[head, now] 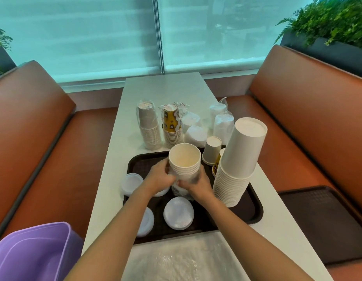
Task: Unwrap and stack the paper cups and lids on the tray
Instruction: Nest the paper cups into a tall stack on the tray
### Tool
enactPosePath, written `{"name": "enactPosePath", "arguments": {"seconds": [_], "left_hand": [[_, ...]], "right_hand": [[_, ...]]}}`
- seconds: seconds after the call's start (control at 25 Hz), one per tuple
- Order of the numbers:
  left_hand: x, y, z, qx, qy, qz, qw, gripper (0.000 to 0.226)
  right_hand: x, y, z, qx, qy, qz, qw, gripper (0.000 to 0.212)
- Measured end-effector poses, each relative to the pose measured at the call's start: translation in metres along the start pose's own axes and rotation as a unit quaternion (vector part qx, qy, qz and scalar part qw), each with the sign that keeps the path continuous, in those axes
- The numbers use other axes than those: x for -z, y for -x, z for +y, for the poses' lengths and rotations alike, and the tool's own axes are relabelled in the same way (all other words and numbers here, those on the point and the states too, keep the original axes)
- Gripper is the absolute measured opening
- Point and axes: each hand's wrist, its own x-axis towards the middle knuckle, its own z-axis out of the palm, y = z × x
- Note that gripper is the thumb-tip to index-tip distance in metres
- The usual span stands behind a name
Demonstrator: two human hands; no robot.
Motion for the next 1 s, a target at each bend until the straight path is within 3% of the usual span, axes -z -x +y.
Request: {"name": "enactPosePath", "arguments": {"seconds": [0.08,0.12,0.2,0.28,0.36,0.64,0.88,1.0], "left_hand": [[0.01,-0.005,0.012,-0.019,0.037,0.065,0.997,0.065],[0.012,-0.008,0.02,-0.049,0.013,0.092,0.994,0.067],[0.01,-0.013,0.034,-0.095,-0.112,0.074,0.986,0.082],[0.005,-0.018,0.045,-0.096,-0.254,0.019,0.962,0.098],[0.004,-0.022,0.051,-0.082,-0.304,-0.002,0.949,0.1],[0.02,-0.023,0.074,-0.092,-0.265,0.035,0.959,0.092],[0.067,-0.003,0.11,-0.099,-0.184,0.112,0.972,0.085],[0.088,0.013,0.12,-0.128,-0.109,0.191,0.967,0.08]], "right_hand": [[-0.002,0.0,0.003,0.031,0.013,0.007,0.999,0.11],[-0.003,-0.001,0.002,0.047,0.021,0.017,0.999,0.119],[-0.006,-0.003,-0.004,0.072,0.02,0.035,0.997,0.124],[-0.007,-0.007,-0.009,0.096,-0.008,0.045,0.994,0.107],[-0.007,-0.01,-0.012,0.107,-0.046,0.051,0.992,0.09],[-0.008,-0.01,-0.014,0.108,-0.051,0.029,0.992,0.086],[-0.007,0.005,-0.032,0.087,0.017,0.044,0.995,0.114],[-0.007,0.026,-0.053,0.132,-0.006,0.137,0.982,0.083]]}}
